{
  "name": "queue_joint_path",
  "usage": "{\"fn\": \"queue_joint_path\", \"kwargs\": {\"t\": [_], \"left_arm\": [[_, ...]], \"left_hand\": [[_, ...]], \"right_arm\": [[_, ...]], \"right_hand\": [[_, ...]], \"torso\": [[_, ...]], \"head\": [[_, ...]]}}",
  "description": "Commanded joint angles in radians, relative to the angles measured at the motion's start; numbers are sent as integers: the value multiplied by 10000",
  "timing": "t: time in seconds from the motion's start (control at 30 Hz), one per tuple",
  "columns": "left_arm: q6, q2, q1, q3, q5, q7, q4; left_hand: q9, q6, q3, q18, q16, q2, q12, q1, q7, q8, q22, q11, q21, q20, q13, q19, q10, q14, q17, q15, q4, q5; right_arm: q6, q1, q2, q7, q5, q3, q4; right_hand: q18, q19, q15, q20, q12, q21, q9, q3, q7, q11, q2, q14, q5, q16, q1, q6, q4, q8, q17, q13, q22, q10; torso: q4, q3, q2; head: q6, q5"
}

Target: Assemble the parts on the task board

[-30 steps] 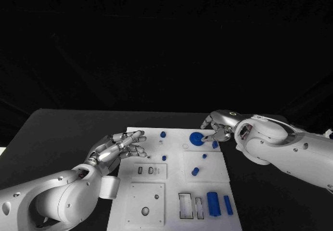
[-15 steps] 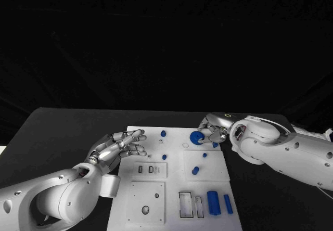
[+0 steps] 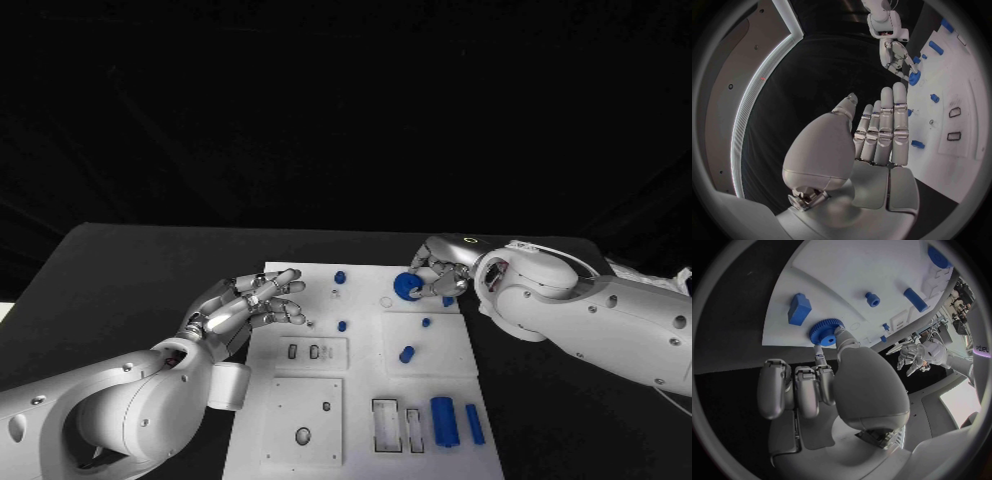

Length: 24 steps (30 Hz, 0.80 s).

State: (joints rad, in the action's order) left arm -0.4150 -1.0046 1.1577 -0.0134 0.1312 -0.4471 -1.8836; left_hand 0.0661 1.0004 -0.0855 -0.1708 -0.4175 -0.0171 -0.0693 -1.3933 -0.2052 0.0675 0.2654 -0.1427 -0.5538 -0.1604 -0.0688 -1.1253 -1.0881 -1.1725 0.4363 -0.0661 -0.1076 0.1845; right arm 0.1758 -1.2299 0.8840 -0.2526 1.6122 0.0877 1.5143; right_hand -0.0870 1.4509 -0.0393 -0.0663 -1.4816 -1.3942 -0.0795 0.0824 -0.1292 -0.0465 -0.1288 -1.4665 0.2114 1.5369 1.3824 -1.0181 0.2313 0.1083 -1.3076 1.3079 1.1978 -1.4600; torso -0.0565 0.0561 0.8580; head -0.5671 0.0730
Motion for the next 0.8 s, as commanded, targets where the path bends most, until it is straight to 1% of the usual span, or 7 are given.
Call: {"fn": "queue_joint_path", "kwargs": {"t": [0.03, 0.17, 0.37, 0.47, 0.57, 0.63, 0.8], "left_arm": [[221, 18, 9, 6, 8, -26, -10], [227, 13, 9, 6, 8, -22, -16], [229, 2, 9, 6, 8, -19, -23], [232, -3, 9, 6, 8, -10, -24], [237, -6, 9, 6, 8, -1, -23], [241, -7, 9, 6, 8, 3, -21], [246, -8, 9, 6, 8, 11, -18]], "left_hand": [[-14, -54, -34, -92, -15, -36, 55, -99, -36, -26, 12, -10, -59, -26, 13, 68, 88, 87, 12, -11, -5, -21], [-13, -58, -57, -94, -13, -38, 51, -102, -38, -23, 18, -11, -68, -29, 11, 91, 91, 105, 20, -13, 9, -23], [-13, -58, -57, -94, -13, -38, 51, -102, -38, -23, 18, -11, -68, -29, 11, 91, 91, 105, 20, -13, 9, -23], [-13, -58, -57, -94, -13, -38, 51, -102, -38, -23, 18, -11, -68, -29, 11, 91, 91, 105, 20, -13, 9, -23], [-13, -58, -57, -94, -13, -38, 51, -102, -38, -23, 18, -11, -68, -29, 11, 91, 91, 105, 20, -13, 9, -23], [-13, -58, -57, -94, -13, -38, 51, -102, -38, -23, 18, -11, -68, -29, 11, 91, 91, 105, 20, -13, 9, -23], [-14, -62, -68, -95, -12, -41, 51, -104, -40, -23, 21, -12, -73, -31, 12, 102, 96, 114, 23, -14, 17, -24]], "right_arm": [[-227, 28, -26, -22, 101, -11, -23], [-287, 33, -50, -54, 226, -11, -46], [-266, 75, -80, -138, 759, -11, 6], [-143, 112, -89, -165, 1064, -11, 102], [-28, 132, -98, -138, 1193, -11, 176], [24, 141, -102, -119, 1239, -11, 218], [141, 155, -106, -77, 1280, -11, 294]], "right_hand": [[194, 142, 61, 2, -194, -131, -21, 72, -1, 35, 113, -941, 51, 121, 34, -123, -69, 73, -2120, 1973, 178, -680], [210, 167, 58, 7, -339, -185, -31, 147, 7, 41, 163, -954, 56, 152, 141, -190, -197, 97, -2189, 2113, 271, -765], [229, 197, 52, 11, -450, -244, -44, 212, 21, 51, 163, -963, 14, 173, 230, -271, -321, 125, -2237, 2221, 382, -833], [243, 222, 23, 31, -629, -294, -63, 448, 62, 89, 313, -971, -67, 191, 375, -400, -436, 166, -2279, 2388, 473, -945], [253, 240, -9, 55, -796, -328, -78, 705, 107, 128, 474, -976, -18, 203, 529, -508, -559, 191, -2306, 2541, 535, -1049], [261, 254, -27, 74, -855, -352, -85, 842, 125, 148, 519, -980, 110, 211, 560, -566, -624, 192, -2326, 2596, 579, -1086], [273, 273, -43, 92, -892, -384, -95, 967, 145, 162, 536, -988, 223, 228, 478, -642, -651, 186, -2364, 2629, 641, -1108]], "torso": [[-1, 5, 1], [0, 4, 2], [-7, 1, 3], [-6, 2, 2], [-8, 1, 2], [-10, 0, 1], [-9, -1, 4]], "head": [[5, -9], [-3, -6], [-34, -4], [-36, -3], [-35, 6], [-31, 11], [-48, 19]]}}
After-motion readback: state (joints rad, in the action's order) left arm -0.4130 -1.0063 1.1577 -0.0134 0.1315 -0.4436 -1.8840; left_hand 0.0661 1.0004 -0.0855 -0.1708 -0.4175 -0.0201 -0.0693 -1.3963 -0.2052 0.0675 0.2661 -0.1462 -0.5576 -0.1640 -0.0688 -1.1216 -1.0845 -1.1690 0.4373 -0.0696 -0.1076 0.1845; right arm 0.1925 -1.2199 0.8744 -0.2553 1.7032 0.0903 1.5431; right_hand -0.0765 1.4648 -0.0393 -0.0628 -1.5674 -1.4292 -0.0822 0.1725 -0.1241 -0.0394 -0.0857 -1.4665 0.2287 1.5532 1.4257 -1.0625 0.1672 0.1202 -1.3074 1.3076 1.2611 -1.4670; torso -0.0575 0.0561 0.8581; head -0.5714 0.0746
